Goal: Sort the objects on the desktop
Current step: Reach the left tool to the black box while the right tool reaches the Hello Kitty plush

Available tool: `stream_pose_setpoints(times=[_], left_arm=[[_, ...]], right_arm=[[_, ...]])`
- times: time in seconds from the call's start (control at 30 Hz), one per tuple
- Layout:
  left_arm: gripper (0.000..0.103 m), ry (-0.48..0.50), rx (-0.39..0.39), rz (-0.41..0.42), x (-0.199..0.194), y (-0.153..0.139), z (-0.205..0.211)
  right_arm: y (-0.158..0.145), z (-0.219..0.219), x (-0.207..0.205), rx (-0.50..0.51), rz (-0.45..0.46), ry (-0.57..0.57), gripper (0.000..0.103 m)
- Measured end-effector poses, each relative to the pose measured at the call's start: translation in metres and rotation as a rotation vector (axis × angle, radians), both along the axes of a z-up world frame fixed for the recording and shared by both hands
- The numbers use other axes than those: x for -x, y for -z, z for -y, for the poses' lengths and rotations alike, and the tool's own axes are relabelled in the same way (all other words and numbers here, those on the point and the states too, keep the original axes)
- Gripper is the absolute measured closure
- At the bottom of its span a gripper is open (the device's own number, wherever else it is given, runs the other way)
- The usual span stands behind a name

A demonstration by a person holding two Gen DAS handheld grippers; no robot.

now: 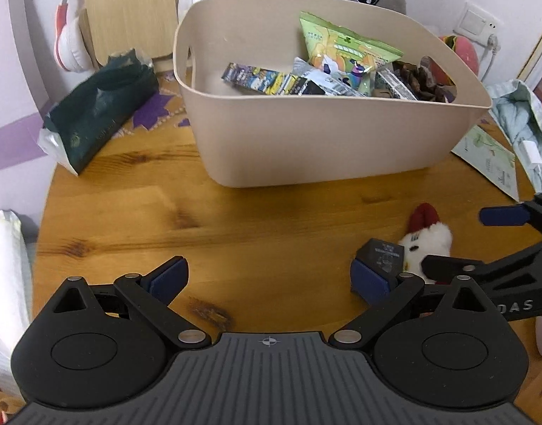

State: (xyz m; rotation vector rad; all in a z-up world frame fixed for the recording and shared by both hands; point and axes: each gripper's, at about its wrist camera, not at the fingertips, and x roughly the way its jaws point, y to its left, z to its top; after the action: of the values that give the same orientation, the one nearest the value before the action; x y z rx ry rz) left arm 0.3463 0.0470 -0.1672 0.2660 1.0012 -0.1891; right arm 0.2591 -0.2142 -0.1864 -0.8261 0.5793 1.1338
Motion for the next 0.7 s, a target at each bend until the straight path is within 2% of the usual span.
stream_pose_setpoints(times=[0.17,0.4,0.53,0.7], left_arm=[[0.003,0.014,0.009,-0.012,0.0,0.004,0.004],[0.003,0.049,0.054,-0.036,0.0,0.01,0.02],[0.003,0.082,0.053,-0.059,-0.002,0.017,0.033],[0.003,0.11,0.039,-0.084,-0.004,0.025,0.046]], right_arm=[[0.01,-0.002,-0.002,0.018,-0.002,-0.009,0.003],[0.014,0.002,-0.017,0.04,0.019,0.039,0.005],[0.013,0.007,-0.033,0.037,-0.025,0.059,0.008],[0.005,0.006,-0.037,0.027,-0.014,-0.019,0.009]])
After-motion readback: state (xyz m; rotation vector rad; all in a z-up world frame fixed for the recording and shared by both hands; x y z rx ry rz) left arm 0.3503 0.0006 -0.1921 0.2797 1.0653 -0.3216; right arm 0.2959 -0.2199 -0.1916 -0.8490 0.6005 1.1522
